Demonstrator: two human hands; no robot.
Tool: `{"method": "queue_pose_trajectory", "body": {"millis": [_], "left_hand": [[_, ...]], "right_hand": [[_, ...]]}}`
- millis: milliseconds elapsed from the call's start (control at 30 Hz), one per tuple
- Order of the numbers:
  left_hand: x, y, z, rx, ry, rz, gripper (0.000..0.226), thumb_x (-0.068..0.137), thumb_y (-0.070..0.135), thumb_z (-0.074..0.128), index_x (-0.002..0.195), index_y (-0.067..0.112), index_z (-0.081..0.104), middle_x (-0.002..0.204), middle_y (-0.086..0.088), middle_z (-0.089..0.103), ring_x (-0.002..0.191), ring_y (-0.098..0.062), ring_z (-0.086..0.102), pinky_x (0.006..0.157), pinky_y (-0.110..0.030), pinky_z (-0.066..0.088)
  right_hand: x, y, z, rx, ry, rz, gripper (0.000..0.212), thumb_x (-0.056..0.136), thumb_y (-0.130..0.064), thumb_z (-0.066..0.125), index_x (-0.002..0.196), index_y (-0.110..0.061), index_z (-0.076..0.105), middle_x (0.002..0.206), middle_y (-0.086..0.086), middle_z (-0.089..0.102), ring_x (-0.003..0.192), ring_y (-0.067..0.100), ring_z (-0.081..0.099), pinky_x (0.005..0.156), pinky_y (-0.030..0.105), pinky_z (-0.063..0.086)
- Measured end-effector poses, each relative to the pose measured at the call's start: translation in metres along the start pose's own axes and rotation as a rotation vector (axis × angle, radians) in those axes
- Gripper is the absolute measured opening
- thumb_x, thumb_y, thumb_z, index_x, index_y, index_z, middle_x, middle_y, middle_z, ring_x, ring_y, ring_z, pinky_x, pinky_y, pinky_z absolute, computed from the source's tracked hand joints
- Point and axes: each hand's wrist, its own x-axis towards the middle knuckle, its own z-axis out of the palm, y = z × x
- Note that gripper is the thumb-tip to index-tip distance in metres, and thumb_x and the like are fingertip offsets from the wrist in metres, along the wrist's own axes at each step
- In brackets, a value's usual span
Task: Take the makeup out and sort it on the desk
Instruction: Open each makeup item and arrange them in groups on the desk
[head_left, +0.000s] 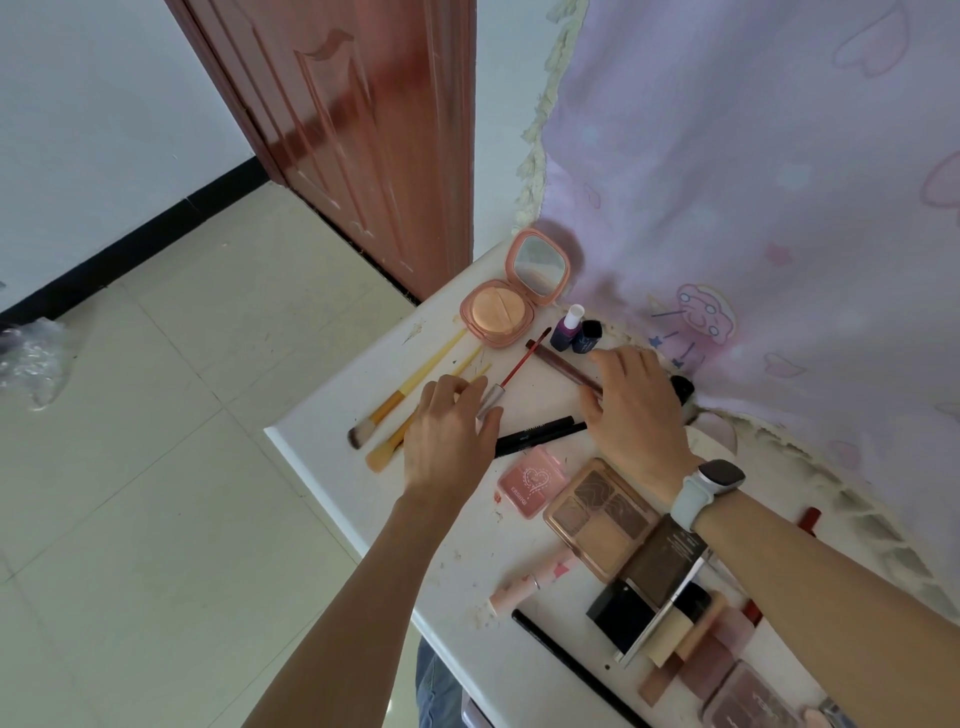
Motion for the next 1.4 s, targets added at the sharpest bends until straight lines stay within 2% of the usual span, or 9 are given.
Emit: {"method": "queue_pose_trajectory", "body": {"millis": [67, 200, 333, 667, 833, 1033, 1100, 1167, 1400], "left_hand": [[-0.005, -0.001, -0.004, -0.041, 0.078, 0.014, 0.028, 0.079, 0.010, 0.069, 0.106, 0.001, 0.066, 0.093, -0.017, 0.063, 0.087, -0.031, 0.060, 0.061, -0.036, 0.054], [-0.027, -0.004, -0.009, -0.090, 0.175, 0.001, 0.021, 0.076, 0.001, 0.070, 0.097, 0.001, 0.069, 0.086, -0.014, 0.064, 0.080, -0.030, 0.061, 0.063, -0.037, 0.055], [-0.054, -0.007, -0.006, -0.128, 0.161, -0.063, 0.020, 0.075, -0.005, 0.068, 0.095, 0.000, 0.069, 0.087, -0.014, 0.065, 0.083, -0.031, 0.061, 0.069, -0.041, 0.055], [-0.069, -0.009, -0.006, -0.220, 0.070, -0.141, 0.031, 0.082, 0.005, 0.066, 0.113, 0.003, 0.063, 0.104, -0.013, 0.063, 0.098, -0.028, 0.056, 0.083, -0.029, 0.046], [-0.065, -0.010, -0.021, -0.234, 0.017, -0.009, 0.014, 0.085, 0.010, 0.064, 0.097, 0.007, 0.069, 0.087, -0.007, 0.063, 0.082, -0.020, 0.059, 0.064, -0.033, 0.052], [-0.073, -0.008, -0.039, -0.199, -0.094, 0.142, 0.018, 0.089, 0.016, 0.053, 0.096, 0.007, 0.067, 0.076, -0.002, 0.066, 0.061, -0.019, 0.057, 0.055, -0.026, 0.042], [-0.076, -0.012, -0.044, -0.164, -0.081, 0.122, 0.014, 0.089, 0.011, 0.054, 0.093, 0.007, 0.066, 0.074, -0.002, 0.064, 0.057, -0.021, 0.055, 0.053, -0.023, 0.035], [-0.080, -0.014, -0.048, -0.135, -0.119, 0.106, 0.016, 0.093, 0.014, 0.050, 0.097, 0.009, 0.064, 0.079, 0.000, 0.064, 0.059, -0.021, 0.055, 0.054, -0.025, 0.037], [-0.094, -0.002, -0.046, -0.221, -0.172, 0.096, 0.031, 0.096, 0.028, 0.035, 0.108, 0.013, 0.060, 0.078, 0.007, 0.058, 0.057, -0.017, 0.052, 0.052, -0.030, 0.042]], "right_hand": [[-0.006, -0.007, -0.005, -0.007, 0.030, -0.163, 0.020, 0.083, -0.015, 0.060, 0.100, -0.005, 0.060, 0.093, 0.012, 0.060, 0.088, 0.031, 0.055, 0.070, 0.042, 0.048], [-0.011, -0.021, 0.001, -0.037, -0.166, -0.454, 0.022, 0.090, -0.023, 0.051, 0.106, -0.014, 0.063, 0.102, 0.004, 0.057, 0.098, 0.023, 0.050, 0.081, 0.038, 0.041], [-0.007, -0.026, 0.014, -0.042, -0.232, -0.424, 0.030, 0.095, -0.031, 0.042, 0.119, -0.019, 0.056, 0.114, 0.000, 0.050, 0.109, 0.019, 0.041, 0.087, 0.033, 0.030], [-0.008, -0.033, 0.012, -0.070, -0.242, -0.532, 0.016, 0.093, -0.019, 0.046, 0.106, -0.013, 0.052, 0.106, 0.002, 0.054, 0.101, 0.022, 0.045, 0.082, 0.034, 0.030], [-0.028, -0.040, -0.003, 0.069, -0.198, -0.646, 0.024, 0.086, -0.008, 0.058, 0.110, -0.005, 0.057, 0.099, 0.009, 0.059, 0.090, 0.025, 0.056, 0.073, 0.039, 0.048], [-0.045, -0.044, -0.017, 0.375, -0.312, -0.450, 0.024, 0.093, -0.021, 0.049, 0.114, -0.011, 0.054, 0.104, -0.001, 0.052, 0.085, 0.015, 0.057, 0.071, 0.032, 0.052], [-0.047, -0.041, -0.020, 0.461, -0.360, -0.362, 0.020, 0.093, -0.016, 0.050, 0.110, -0.011, 0.058, 0.094, -0.006, 0.058, 0.081, 0.012, 0.058, 0.072, 0.020, 0.047], [-0.050, -0.041, -0.023, 0.561, -0.391, -0.262, 0.016, 0.092, -0.010, 0.051, 0.104, -0.011, 0.061, 0.079, -0.014, 0.060, 0.067, 0.001, 0.057, 0.060, 0.009, 0.042], [-0.059, -0.052, -0.025, 0.971, -0.443, -0.094, 0.008, 0.090, -0.005, 0.052, 0.089, -0.011, 0.057, 0.060, -0.001, 0.061, 0.056, 0.012, 0.056, 0.053, 0.015, 0.044]]}}
